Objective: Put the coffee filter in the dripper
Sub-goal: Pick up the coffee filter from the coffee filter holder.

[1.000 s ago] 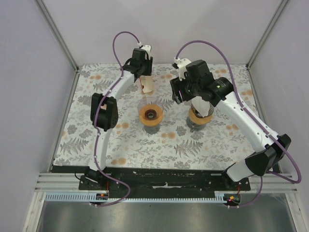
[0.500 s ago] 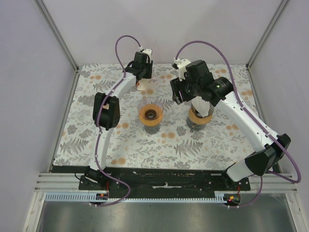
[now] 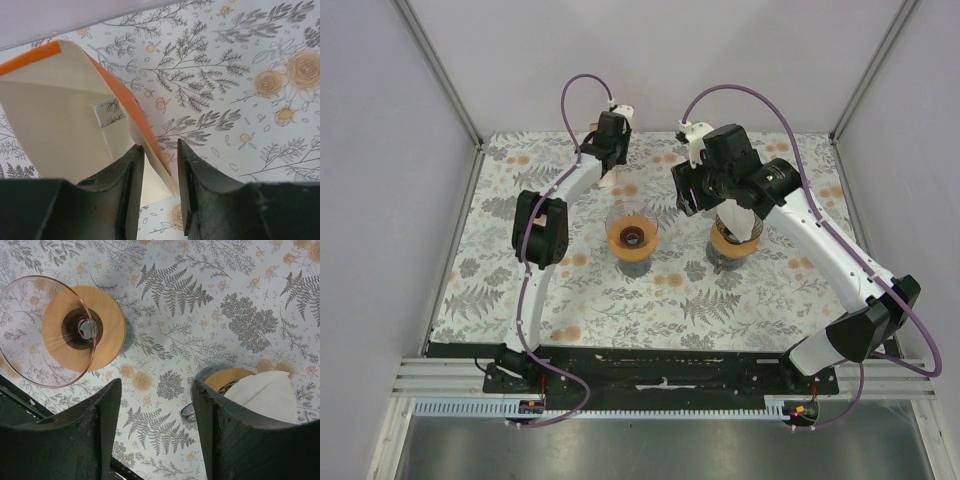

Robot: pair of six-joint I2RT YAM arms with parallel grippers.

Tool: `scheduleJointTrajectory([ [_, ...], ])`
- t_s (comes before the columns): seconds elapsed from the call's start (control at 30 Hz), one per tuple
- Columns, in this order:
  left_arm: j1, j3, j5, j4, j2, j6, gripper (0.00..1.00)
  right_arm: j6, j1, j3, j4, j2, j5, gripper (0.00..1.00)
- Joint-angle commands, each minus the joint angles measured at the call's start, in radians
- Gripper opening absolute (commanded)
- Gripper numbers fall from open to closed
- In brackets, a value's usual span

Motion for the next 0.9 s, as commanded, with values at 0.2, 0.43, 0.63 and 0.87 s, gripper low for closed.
scheduleJointTrajectory([
  [0.2, 0.007, -0.079, 0.016, 0.067, -0.143, 0.059, 0.4, -0.003, -0.002, 0.048, 0.009, -0.001, -0.023, 0.65],
  [0.43, 0.009, -0.093, 0.033, 0.035, -0.219, 0.081, 0.5, -0.006, -0.002, 0.039, 0.007, -0.011, -0.029, 0.65],
  [0.63, 0.041, -0.119, 0.067, 0.026, -0.23, 0.053, 0.52, -0.012, -0.002, 0.037, 0.007, -0.011, -0.03, 0.65],
  [0.87, 0.07, -0.101, 0.097, 0.042, -0.173, 0.018, 0.46, -0.015, -0.002, 0.039, 0.007, -0.004, -0.026, 0.65],
])
